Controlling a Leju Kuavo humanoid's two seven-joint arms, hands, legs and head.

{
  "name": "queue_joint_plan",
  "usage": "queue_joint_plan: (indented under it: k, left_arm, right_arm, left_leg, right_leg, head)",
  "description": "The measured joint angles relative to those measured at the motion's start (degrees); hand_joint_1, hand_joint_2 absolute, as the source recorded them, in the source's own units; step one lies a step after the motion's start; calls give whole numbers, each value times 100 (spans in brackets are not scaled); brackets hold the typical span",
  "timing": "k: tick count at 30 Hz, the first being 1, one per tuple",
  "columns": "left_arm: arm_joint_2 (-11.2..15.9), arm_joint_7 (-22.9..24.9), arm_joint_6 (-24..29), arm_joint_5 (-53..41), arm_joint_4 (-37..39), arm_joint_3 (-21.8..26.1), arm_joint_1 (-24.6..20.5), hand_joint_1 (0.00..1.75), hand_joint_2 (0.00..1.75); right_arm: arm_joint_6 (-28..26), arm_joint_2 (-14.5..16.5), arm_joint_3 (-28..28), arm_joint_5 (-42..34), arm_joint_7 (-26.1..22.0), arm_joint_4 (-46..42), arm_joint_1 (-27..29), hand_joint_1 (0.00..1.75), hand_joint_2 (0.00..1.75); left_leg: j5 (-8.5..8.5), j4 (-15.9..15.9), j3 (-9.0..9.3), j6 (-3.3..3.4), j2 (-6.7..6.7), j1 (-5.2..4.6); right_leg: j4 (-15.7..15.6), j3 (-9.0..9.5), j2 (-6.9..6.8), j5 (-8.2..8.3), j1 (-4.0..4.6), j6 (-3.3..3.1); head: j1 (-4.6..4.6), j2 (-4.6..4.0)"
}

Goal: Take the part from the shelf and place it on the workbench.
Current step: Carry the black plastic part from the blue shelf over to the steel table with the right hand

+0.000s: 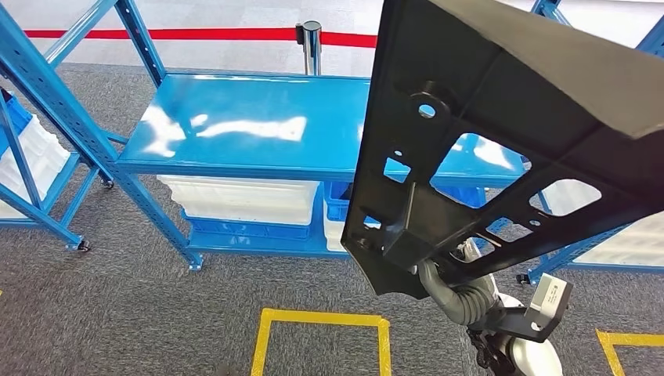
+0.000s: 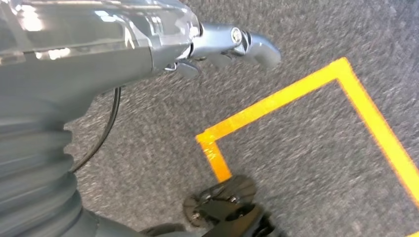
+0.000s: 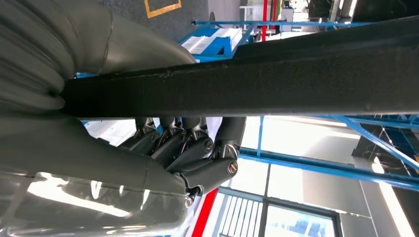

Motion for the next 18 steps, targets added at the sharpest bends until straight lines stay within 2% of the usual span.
queue_joint_plan:
  k: [1, 2, 3, 5, 6, 7, 8, 9, 10, 11, 12, 13, 14, 15, 16, 17, 18]
  left_arm:
    - [0, 1, 2, 0, 0, 0, 1, 0, 175]
    - [0, 2, 4, -1, 0, 0, 0, 0, 175]
    - [0, 2, 5, -4, -1, 0, 0, 0, 175]
    - [0, 2, 8, -16, -2, 0, -3, 0, 175]
    - [0, -1, 7, -23, -2, 0, -4, 0, 175]
    - [0, -2, 5, -29, -2, 0, -5, 0, 175]
    - [0, -4, 4, -32, -2, 0, -3, 0, 175]
    - [0, -5, 2, -34, -2, 0, 0, 0, 175]
    - [0, -5, 1, -34, -2, 0, 3, 0, 175]
    - [0, -5, 1, -35, -2, -1, 6, 0, 175]
    - [-1, -5, 1, -35, -2, -1, 7, 0, 175]
    - [-2, -7, 1, -36, -2, -2, 8, 0, 175]
    - [-3, -7, 1, -37, -2, -4, 7, 0, 175]
    - [-4, -7, 1, -38, -2, -5, 7, 0, 175]
    - [-5, -7, 1, -39, -2, -6, 7, 0, 175]
    - [-5, -7, 2, -39, -2, -7, 7, 0, 175]
    - [-4, -7, 4, -40, -2, -7, 6, 0, 175]
  right_arm:
    - [1, 0, -12, 1, 0, 0, 8, 175, 175]
    - [1, 0, -21, 3, -1, -2, 14, 175, 175]
    - [2, 0, -28, 5, -3, -8, 17, 175, 175]
    - [1, 1, -40, 23, -16, -34, 19, 175, 175]
    - [-2, 2, -49, 37, -27, -48, 24, 175, 175]
    - [-10, 3, -58, 58, -38, -59, 33, 175, 175]
    - [-22, 5, -68, 85, -50, -64, 53, 175, 175]
    - [-36, 7, -78, 115, -61, -66, 70, 175, 175]
    - [-49, 10, -86, 144, -71, -69, 89, 175, 175]
    - [-59, 16, -95, 166, -81, -75, 107, 175, 175]
    - [-66, 22, -100, 179, -91, -81, 117, 175, 175]
    - [-72, 30, -104, 187, -101, -87, 130, 175, 175]
    - [-77, 34, -105, 193, -107, -91, 144, 175, 175]
    - [-84, 37, -106, 204, -113, -92, 159, 175, 175]
    - [-89, 39, -107, 217, -119, -92, 174, 175, 175]
    - [-92, 42, -110, 231, -126, -93, 186, 175, 175]
    - [-95, 45, -117, 250, -136, -101, 198, 175, 175]
  left_leg:
    - [46, 25, -87, -7, 4, -2]
    - [86, 54, -168, -18, 6, -1]
    - [119, 85, -235, -37, 6, -1]
    - [178, 144, -332, -92, 1, -16]
    - [213, 163, -366, -124, -1, -25]
    - [251, 174, -398, -158, -2, -33]
    - [289, 177, -425, -194, -2, -35]
    - [266, 204, -462, -223, -4, -30]
    - [153, 292, -511, -244, -6, -23]
    - [-49, 475, -577, -260, -9, -16]
    - [-322, 769, -662, -267, -11, -7]
    - [-577, 1138, -746, -275, -11, -5]
    - [-739, 1482, -801, -283, -12, -2]
    - [-778, 1705, -797, -288, -12, 0]
    - [-696, 1739, -708, -289, -11, 2]
    - [-538, 1545, -521, -287, -11, 5]
    - [-378, 1173, -249, -283, -11, 8]
  right_leg:
    - [13, 98, 0, 112, -1, -1]
    - [-187, 297, 0, 275, -2, -4]
    - [-540, 575, 1, 405, -4, -13]
    - [-1291, 1095, 4, 437, 17, -43]
    - [-1510, 1219, 7, 388, 28, -57]
    - [-1605, 1249, 11, 347, 41, -69]
    - [-1623, 1200, 12, 354, 21, -96]
    - [-1631, 1144, 9, 381, 5, -130]
    - [-1636, 1087, 5, 422, -13, -179]
    - [-1643, 1024, -1, 476, -29, -226]
    - [-1641, 966, -6, 526, -22, -254]
    - [-1638, 905, -7, 577, -16, -271]
    - [-1635, 845, -8, 626, -8, -274]
    - [-1630, 785, -9, 674, -1, -274]
    - [-1626, 728, -10, 717, 2, -269]
    - [-1620, 678, -10, 758, 3, -261]
    - [-1611, 638, -10, 793, 3, -247]
  head:
    - [15, 0]
    - [27, 0]
    - [39, 0]
    - [56, 0]
    - [59, 0]
    - [58, 0]
    - [51, 0]
    - [45, 0]
    - [29, 0]
    - [8, 0]
    - [-17, 0]
    - [-47, 0]
    - [-69, 0]
    - [-89, 0]
    - [-108, 0]
    - [-126, 0]
    - [-151, 0]
